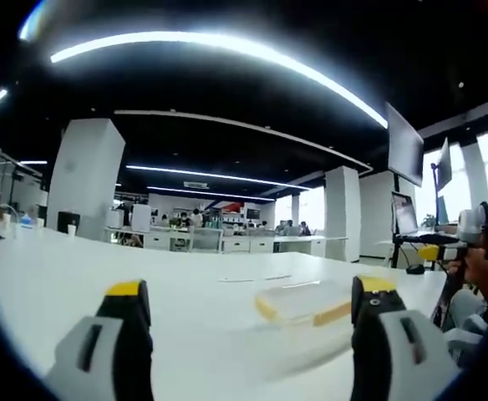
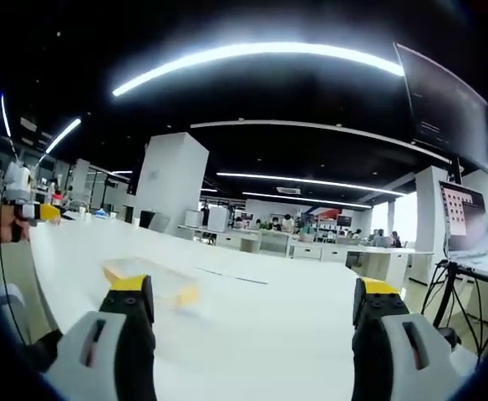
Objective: Snap each plastic latch of the storage box into its locked position after aligning the lid with the box until every specified latch is closed and the lid sits flush.
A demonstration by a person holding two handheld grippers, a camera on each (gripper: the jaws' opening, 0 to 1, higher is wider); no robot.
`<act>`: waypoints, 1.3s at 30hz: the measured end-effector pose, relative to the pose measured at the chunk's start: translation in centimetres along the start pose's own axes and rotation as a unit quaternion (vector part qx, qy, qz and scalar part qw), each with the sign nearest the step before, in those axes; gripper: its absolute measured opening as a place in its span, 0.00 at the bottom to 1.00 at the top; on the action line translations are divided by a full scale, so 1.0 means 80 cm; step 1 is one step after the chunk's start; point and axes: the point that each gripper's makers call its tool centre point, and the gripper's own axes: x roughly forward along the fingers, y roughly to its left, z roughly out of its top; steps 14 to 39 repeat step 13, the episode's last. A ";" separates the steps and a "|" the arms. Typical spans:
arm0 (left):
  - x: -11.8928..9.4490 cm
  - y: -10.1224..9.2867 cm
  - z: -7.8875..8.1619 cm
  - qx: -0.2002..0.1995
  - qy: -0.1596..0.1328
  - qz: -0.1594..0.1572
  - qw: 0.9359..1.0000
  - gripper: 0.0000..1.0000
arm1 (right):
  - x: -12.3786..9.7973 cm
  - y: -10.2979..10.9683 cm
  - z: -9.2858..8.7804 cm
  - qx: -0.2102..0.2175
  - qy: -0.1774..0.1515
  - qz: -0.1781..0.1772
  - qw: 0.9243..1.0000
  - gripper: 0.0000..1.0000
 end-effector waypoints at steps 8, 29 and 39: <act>0.001 0.000 -0.005 -0.011 0.007 -0.001 1.000 1.00 | -0.001 0.004 -0.005 0.000 0.009 0.005 1.000 1.00; -0.001 0.004 0.000 -0.009 -0.002 0.004 1.000 1.00 | -0.002 0.006 -0.004 0.002 0.010 0.007 1.000 1.00; -0.001 0.004 0.000 -0.009 -0.002 0.004 1.000 1.00 | -0.002 0.006 -0.004 0.002 0.010 0.007 1.000 1.00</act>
